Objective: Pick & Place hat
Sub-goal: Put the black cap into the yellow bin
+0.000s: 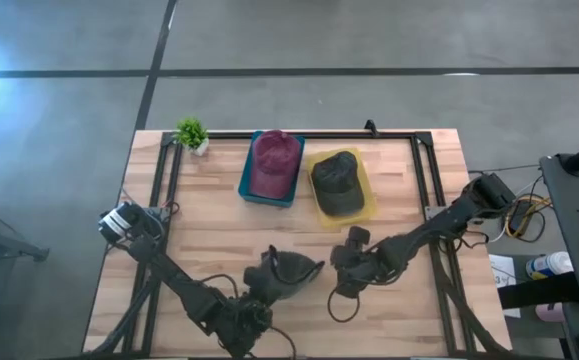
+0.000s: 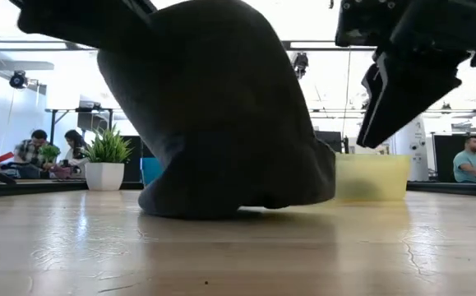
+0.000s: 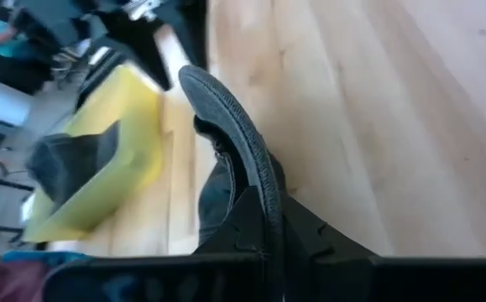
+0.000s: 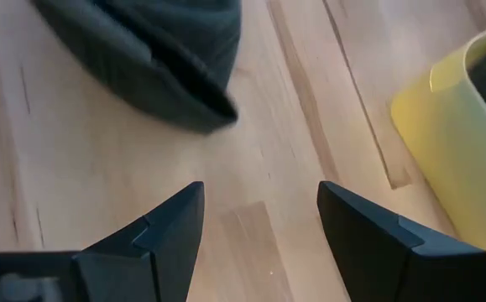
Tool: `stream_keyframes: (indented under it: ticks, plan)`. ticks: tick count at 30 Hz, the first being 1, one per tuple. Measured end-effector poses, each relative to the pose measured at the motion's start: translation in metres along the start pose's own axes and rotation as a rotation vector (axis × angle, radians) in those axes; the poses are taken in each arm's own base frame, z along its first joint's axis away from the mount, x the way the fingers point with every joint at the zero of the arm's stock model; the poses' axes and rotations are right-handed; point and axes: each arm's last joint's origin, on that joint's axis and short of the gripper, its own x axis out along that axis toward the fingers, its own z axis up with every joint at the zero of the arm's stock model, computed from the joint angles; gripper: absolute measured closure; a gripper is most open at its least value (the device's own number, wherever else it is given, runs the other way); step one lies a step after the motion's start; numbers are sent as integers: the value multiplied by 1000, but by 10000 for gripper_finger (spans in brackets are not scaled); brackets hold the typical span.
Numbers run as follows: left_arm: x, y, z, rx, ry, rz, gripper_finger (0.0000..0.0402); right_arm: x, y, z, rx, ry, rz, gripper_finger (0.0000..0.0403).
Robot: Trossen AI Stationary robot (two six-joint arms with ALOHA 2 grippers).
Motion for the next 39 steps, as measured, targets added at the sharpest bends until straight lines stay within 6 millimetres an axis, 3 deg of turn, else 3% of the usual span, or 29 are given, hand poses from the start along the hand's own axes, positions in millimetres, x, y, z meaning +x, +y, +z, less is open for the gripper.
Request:
stream_keyframes:
  ticks: [8,15,21,26,34,39]
  plan:
    - [2,0,-2,-8,1,1,393,10,-4,-16,27,95,41,172]
    - [4,6,9,-356,-36,-132,394,18,0,-26,331,138,165,191]
    - [3,28,12,-559,-26,-172,394,-2,3,-37,523,110,192,218]
    - [10,64,13,-887,-27,-278,395,-30,3,-51,652,103,291,233]
    - [22,106,-21,-1509,-305,-501,395,-69,3,-64,803,73,447,236]
    - [21,104,-60,-1728,-410,-383,394,-84,6,-72,879,14,479,226]
